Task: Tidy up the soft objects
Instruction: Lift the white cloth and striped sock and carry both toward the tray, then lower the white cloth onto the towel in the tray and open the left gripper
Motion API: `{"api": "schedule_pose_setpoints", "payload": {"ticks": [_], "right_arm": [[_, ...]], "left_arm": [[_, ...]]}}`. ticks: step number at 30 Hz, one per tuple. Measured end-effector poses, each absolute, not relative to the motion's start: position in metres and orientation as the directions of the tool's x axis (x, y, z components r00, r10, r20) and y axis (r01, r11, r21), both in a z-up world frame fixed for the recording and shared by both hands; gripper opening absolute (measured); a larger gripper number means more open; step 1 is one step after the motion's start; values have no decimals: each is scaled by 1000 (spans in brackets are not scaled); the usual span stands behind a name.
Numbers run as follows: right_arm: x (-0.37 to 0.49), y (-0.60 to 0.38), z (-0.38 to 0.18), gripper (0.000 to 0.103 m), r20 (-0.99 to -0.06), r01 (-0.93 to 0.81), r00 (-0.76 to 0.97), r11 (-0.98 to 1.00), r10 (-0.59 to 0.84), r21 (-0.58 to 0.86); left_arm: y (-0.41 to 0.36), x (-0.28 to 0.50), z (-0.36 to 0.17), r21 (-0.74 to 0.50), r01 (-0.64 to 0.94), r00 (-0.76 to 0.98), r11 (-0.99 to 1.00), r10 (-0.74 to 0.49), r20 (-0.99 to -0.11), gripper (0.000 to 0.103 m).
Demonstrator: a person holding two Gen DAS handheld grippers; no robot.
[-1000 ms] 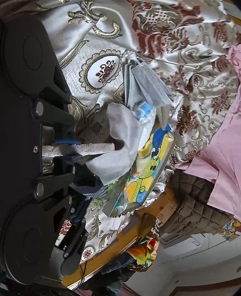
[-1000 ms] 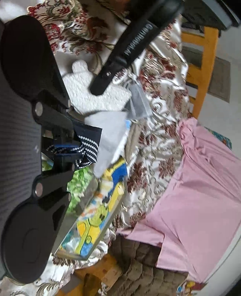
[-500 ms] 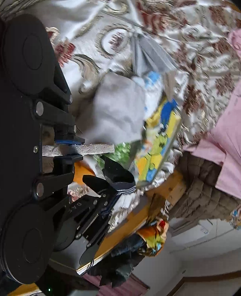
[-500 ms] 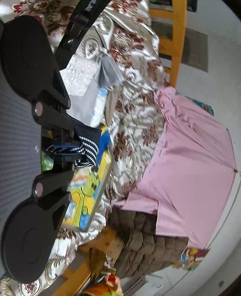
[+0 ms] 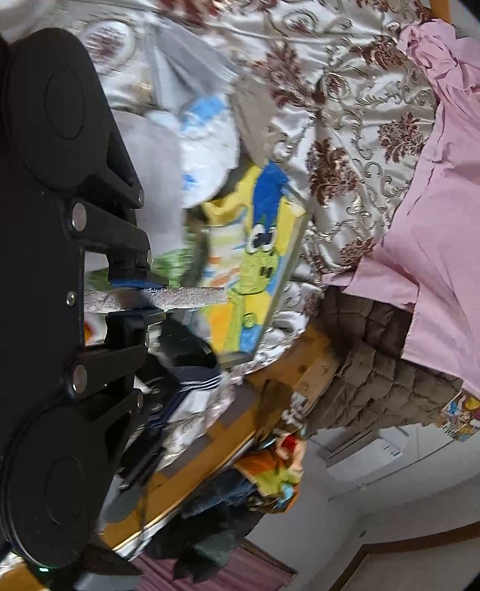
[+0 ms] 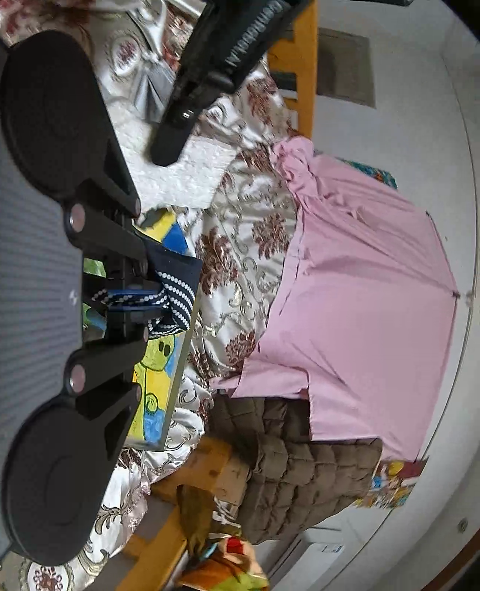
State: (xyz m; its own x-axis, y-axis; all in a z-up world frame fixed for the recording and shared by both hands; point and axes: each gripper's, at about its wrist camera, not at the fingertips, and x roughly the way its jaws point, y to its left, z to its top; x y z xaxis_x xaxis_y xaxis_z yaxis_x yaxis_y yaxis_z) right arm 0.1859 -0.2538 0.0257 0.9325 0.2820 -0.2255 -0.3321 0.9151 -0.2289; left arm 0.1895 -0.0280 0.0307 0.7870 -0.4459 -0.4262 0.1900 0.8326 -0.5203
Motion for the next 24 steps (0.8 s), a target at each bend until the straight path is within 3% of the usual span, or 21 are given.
{"api": "schedule_pose_setpoints", "payload": {"ticks": [9, 24], "right_arm": [[262, -291, 21, 6, -216, -254, 949, 962, 228, -99], [324, -341, -1, 6, -293, -169, 937, 981, 189, 94]], "left_arm": [[-63, 286, 46, -454, 220, 816, 863, -418, -399, 12], [-126, 381, 10, -450, 208, 782, 869, -424, -457, 12]]}}
